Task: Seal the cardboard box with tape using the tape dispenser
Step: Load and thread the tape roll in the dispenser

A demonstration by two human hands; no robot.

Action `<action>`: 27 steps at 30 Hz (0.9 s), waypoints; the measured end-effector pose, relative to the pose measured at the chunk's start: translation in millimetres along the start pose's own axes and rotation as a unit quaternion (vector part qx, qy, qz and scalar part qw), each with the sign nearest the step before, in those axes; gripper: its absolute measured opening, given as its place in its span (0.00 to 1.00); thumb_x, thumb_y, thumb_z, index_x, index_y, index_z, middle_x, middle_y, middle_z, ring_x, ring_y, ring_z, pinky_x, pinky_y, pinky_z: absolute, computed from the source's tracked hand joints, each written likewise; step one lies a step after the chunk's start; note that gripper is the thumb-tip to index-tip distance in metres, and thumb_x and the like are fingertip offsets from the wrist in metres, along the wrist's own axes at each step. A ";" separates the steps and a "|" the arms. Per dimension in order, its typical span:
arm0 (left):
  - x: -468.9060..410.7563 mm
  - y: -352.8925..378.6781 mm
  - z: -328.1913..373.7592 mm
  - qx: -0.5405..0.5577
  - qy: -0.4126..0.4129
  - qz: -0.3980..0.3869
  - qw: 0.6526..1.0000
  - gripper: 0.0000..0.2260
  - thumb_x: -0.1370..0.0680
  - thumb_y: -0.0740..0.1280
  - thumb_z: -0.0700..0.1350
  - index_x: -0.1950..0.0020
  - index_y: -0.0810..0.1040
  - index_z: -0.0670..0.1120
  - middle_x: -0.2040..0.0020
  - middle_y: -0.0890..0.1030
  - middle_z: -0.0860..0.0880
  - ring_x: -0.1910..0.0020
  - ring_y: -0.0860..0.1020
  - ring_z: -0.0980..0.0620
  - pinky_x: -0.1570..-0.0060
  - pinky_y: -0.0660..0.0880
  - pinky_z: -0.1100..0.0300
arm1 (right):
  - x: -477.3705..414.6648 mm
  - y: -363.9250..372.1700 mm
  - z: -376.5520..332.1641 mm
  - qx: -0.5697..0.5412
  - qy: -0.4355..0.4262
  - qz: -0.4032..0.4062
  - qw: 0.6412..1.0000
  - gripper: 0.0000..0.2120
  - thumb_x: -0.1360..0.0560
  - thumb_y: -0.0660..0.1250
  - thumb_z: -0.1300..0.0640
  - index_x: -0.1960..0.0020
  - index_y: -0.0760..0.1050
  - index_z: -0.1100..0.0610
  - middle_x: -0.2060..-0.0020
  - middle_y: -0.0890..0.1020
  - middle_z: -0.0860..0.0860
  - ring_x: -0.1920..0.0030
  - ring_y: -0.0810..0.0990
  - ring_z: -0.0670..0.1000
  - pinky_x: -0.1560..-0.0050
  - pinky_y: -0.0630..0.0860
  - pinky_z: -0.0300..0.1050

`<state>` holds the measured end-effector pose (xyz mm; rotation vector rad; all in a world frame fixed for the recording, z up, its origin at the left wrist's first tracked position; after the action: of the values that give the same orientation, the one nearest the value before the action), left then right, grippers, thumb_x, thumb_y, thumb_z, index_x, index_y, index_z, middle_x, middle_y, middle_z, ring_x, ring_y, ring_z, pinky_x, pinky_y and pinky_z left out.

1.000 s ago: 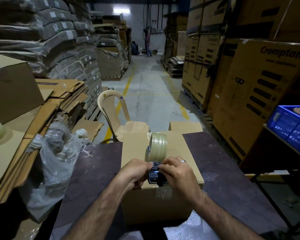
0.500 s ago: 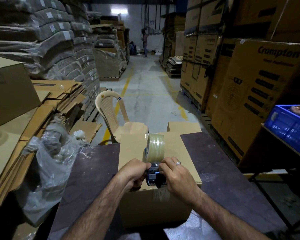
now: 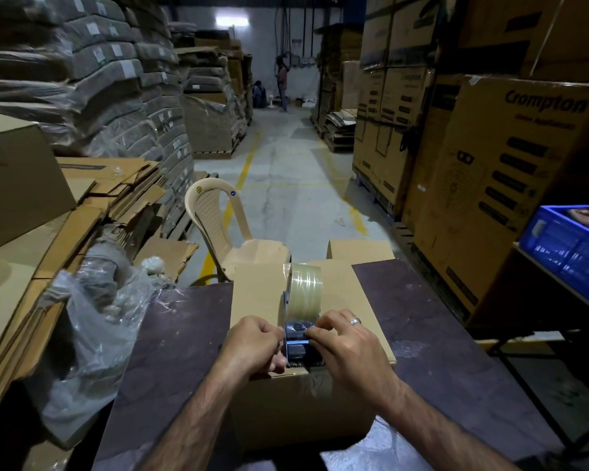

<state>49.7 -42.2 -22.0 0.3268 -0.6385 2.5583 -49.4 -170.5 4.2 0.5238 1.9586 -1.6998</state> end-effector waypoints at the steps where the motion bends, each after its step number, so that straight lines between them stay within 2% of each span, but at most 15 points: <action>1: 0.9 -0.4 -2.6 0.006 -0.008 -0.007 1.000 0.14 0.20 0.64 0.47 0.60 0.80 0.39 0.69 0.83 0.44 0.72 0.80 0.50 0.74 0.76 0.60 | -0.1 0.4 -0.1 -0.006 0.002 -0.001 1.000 0.06 0.27 0.67 0.54 0.52 0.80 0.53 0.59 0.78 0.49 0.61 0.75 0.50 0.75 0.72 0.41; 5: 6.4 2.1 -3.3 0.046 -0.034 -0.048 0.997 0.13 0.20 0.65 0.47 0.58 0.80 0.39 0.69 0.81 0.46 0.72 0.80 0.53 0.76 0.72 0.65 | -0.4 1.1 0.0 -0.011 0.002 -0.002 1.000 0.07 0.27 0.66 0.53 0.52 0.80 0.53 0.59 0.77 0.49 0.61 0.74 0.50 0.74 0.71 0.42; 10: 10.4 -0.8 0.8 0.039 -0.033 -0.039 0.998 0.12 0.22 0.68 0.46 0.56 0.82 0.36 0.69 0.83 0.44 0.72 0.78 0.53 0.73 0.74 0.65 | -1.1 0.8 -1.5 -0.009 -0.004 -0.002 1.000 0.07 0.27 0.67 0.52 0.52 0.81 0.53 0.60 0.77 0.48 0.61 0.74 0.49 0.72 0.70 0.40; 17: 8.8 0.2 1.2 0.029 -0.030 -0.016 0.999 0.09 0.24 0.69 0.41 0.63 0.82 0.40 0.73 0.80 0.45 0.78 0.73 0.55 0.77 0.69 0.65 | 0.0 -1.3 -5.8 -0.013 -0.005 0.007 1.000 0.09 0.26 0.66 0.51 0.52 0.82 0.54 0.60 0.77 0.49 0.62 0.74 0.49 0.73 0.71 0.39; 21: 10.8 3.3 0.0 0.026 -0.020 -0.012 0.999 0.10 0.24 0.67 0.39 0.65 0.81 0.40 0.74 0.78 0.45 0.79 0.70 0.55 0.78 0.67 0.65 | -0.7 -3.2 -8.0 -0.013 0.000 0.011 1.000 0.07 0.28 0.70 0.53 0.52 0.82 0.54 0.61 0.77 0.49 0.63 0.74 0.49 0.72 0.70 0.39; 27: 11.6 7.0 -6.3 0.090 -0.077 -0.010 0.993 0.07 0.26 0.66 0.36 0.65 0.79 0.39 0.74 0.72 0.46 0.76 0.68 0.53 0.77 0.63 0.64 | -3.7 -4.5 -9.3 0.008 -0.007 0.006 1.000 0.08 0.31 0.75 0.53 0.53 0.82 0.52 0.62 0.76 0.49 0.64 0.73 0.49 0.71 0.65 0.37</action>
<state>35.5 -39.9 -26.3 0.5927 -0.4572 2.5948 -50.1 -161.8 10.9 0.5269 1.9296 -1.7085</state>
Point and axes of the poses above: each hand's wrist, its own x-axis away from the middle knuckle, its own y-axis out of the palm, z = x × y, the point moved 6 cm from there along -x, towards the middle knuckle
